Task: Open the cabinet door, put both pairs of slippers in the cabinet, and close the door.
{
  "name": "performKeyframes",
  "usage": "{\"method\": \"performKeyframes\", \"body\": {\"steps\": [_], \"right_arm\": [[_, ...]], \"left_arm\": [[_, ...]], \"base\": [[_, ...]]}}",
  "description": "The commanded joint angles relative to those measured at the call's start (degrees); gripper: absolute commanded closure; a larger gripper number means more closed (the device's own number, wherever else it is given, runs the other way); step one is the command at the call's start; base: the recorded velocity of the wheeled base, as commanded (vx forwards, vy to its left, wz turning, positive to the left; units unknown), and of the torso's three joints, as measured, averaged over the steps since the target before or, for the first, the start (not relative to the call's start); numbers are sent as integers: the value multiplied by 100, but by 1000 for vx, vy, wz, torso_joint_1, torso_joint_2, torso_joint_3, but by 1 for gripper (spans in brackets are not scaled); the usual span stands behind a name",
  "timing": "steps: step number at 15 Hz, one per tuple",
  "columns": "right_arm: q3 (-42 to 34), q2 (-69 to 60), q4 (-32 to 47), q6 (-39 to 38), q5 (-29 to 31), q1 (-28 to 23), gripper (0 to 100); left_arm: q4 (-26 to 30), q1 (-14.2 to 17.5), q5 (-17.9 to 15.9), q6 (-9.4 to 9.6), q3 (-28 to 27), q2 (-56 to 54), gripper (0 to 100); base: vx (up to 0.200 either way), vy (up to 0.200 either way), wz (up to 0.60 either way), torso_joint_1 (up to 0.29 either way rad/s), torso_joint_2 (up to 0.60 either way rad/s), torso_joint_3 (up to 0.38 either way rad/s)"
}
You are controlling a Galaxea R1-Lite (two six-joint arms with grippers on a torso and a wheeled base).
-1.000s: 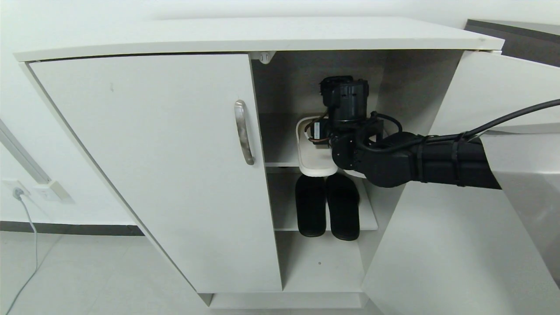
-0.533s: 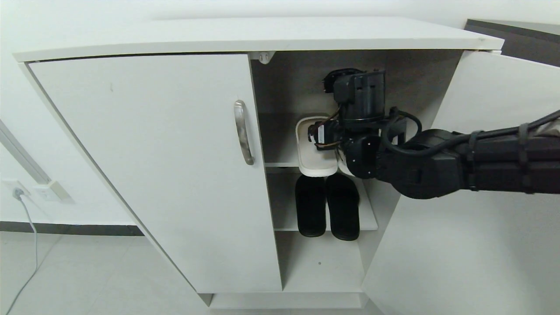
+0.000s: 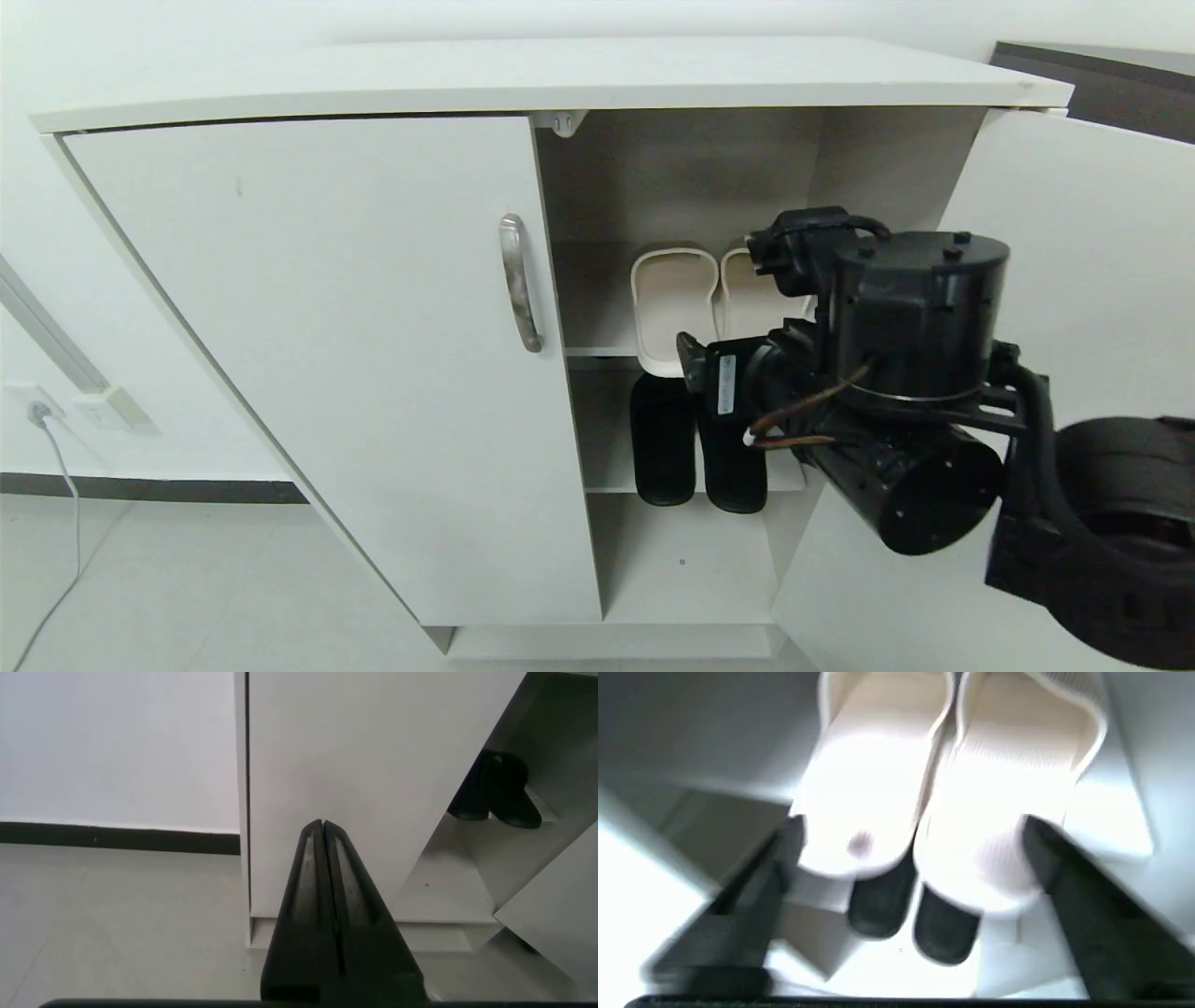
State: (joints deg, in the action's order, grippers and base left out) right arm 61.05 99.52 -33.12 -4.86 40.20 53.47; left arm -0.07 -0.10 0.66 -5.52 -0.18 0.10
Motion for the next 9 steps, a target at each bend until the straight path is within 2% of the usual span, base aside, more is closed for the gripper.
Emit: {"method": "performKeyframes", "body": {"steps": [1, 9], "right_arm": [[-770, -372, -458, 3, -224, 120, 100], [-893, -381, -485, 21, -232, 252, 100]], "left_arm": [[-1, 1, 4, -1, 1, 8, 100], [-1, 1, 4, -1, 1, -1, 100]], "base": [[0, 0, 0, 0, 0, 0], [0, 0, 0, 0, 0, 0]]}}
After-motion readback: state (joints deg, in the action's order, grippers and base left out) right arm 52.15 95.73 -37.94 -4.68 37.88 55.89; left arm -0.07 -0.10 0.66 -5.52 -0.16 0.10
